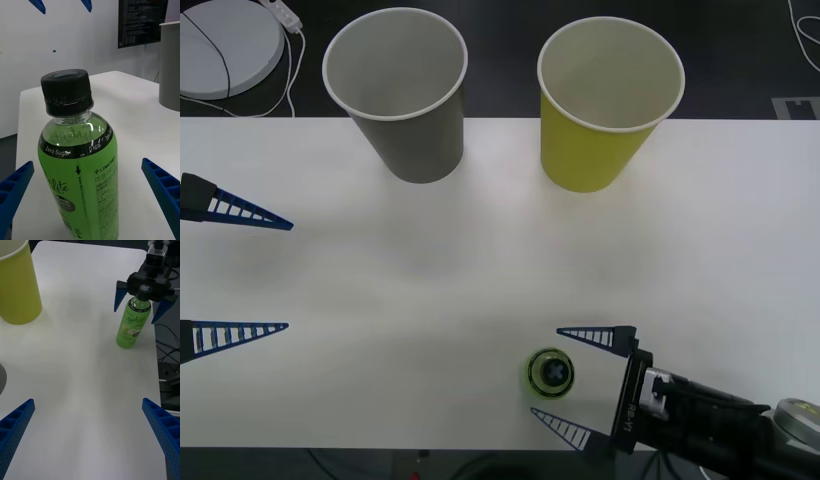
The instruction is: Put the can into the green bin and the plastic bottle into the gray bin
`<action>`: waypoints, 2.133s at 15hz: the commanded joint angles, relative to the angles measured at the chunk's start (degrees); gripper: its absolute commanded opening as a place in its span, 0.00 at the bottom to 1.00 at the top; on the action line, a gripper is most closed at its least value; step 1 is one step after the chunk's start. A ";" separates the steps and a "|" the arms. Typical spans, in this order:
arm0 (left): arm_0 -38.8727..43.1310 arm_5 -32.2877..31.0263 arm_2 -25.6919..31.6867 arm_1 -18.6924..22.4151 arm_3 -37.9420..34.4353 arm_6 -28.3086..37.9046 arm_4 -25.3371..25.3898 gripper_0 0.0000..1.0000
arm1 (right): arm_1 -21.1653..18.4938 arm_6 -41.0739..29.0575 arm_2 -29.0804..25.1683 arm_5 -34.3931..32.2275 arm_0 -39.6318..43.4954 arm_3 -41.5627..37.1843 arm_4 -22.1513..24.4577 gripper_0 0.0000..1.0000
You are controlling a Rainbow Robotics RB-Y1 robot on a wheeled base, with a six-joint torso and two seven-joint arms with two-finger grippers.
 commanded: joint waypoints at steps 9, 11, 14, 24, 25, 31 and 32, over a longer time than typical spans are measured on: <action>0.00 0.00 0.00 0.00 0.00 0.00 0.00 1.00 | 1.45 0.33 2.39 1.64 -2.11 -0.01 0.04 1.00; 0.00 0.00 0.00 0.00 0.00 0.00 0.00 1.00 | 1.45 0.25 2.39 1.64 -2.20 -0.01 0.04 1.00; 0.00 0.00 0.00 0.00 0.00 0.00 0.00 1.00 | 1.45 -0.02 2.48 1.64 -2.38 -0.01 -0.05 0.00; 0.00 0.00 0.00 0.00 0.00 0.00 0.00 1.00 | 0.75 -0.55 2.39 1.64 -2.47 -0.45 -0.66 0.00; 0.00 0.00 0.00 0.00 0.00 0.00 0.00 1.00 | 0.49 -0.81 2.22 1.72 -2.38 -0.80 -0.66 0.00; 0.00 0.00 0.00 0.00 0.00 0.00 0.00 1.00 | -3.91 -2.04 1.34 10.25 1.66 -11.35 -2.51 0.00; 0.00 0.00 0.00 0.00 0.00 0.00 0.00 1.00 | -4.88 -2.48 0.81 11.92 2.37 -13.63 -2.51 0.00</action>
